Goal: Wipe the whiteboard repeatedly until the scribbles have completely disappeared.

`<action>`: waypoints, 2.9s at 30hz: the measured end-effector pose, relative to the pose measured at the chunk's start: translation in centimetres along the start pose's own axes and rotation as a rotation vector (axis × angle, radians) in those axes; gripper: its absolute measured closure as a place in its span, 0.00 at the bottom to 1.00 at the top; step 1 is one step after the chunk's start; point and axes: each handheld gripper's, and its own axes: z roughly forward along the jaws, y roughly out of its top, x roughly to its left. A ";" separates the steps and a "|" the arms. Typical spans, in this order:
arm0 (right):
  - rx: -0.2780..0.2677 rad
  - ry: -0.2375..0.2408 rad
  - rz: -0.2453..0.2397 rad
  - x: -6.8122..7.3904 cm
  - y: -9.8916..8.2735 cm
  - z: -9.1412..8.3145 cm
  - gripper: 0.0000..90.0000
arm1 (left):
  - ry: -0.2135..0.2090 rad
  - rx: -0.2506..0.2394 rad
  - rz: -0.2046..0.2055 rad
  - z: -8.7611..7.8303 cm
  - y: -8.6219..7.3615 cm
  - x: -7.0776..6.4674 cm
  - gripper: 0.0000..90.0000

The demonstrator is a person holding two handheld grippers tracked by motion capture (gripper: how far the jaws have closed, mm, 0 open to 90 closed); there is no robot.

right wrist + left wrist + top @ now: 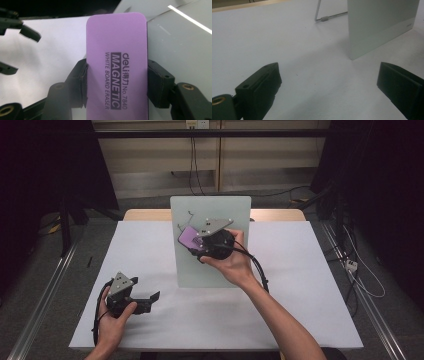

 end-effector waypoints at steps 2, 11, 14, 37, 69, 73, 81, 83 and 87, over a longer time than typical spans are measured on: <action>-0.028 -0.019 0.020 -0.7 0.2 -0.7 0.46 | 0.001 0.003 0.003 -0.1 0.0 0.1 0.06; -0.064 -0.059 0.036 -2.8 2.2 -2.3 0.46 | -0.003 0.000 0.009 -0.1 0.1 0.0 0.06; -0.066 -0.066 0.029 -2.9 3.1 -2.1 0.46 | 0.000 -0.002 0.003 -0.2 0.0 0.1 0.06; 0.014 0.038 -0.014 0.6 1.8 1.6 0.46 | 0.000 -0.004 -0.001 -0.1 0.0 0.1 0.06; -0.021 -0.033 -0.005 -0.5 3.5 0.6 0.46 | 0.000 -0.005 0.006 -0.2 0.0 0.1 0.06; 0.008 0.000 -0.023 0.6 2.9 1.7 0.46 | 0.001 -0.005 0.005 -0.2 0.0 0.1 0.06; 0.075 0.073 -0.043 2.7 1.2 3.6 0.46 | 0.002 -0.005 0.002 -0.2 0.0 0.1 0.06; 0.085 0.076 -0.054 3.0 1.0 3.8 0.46 | 0.001 -0.005 0.003 -0.2 0.0 0.1 0.06; 0.079 0.076 -0.047 2.6 1.3 3.6 0.46 | 0.001 -0.005 0.003 -0.2 0.0 0.1 0.06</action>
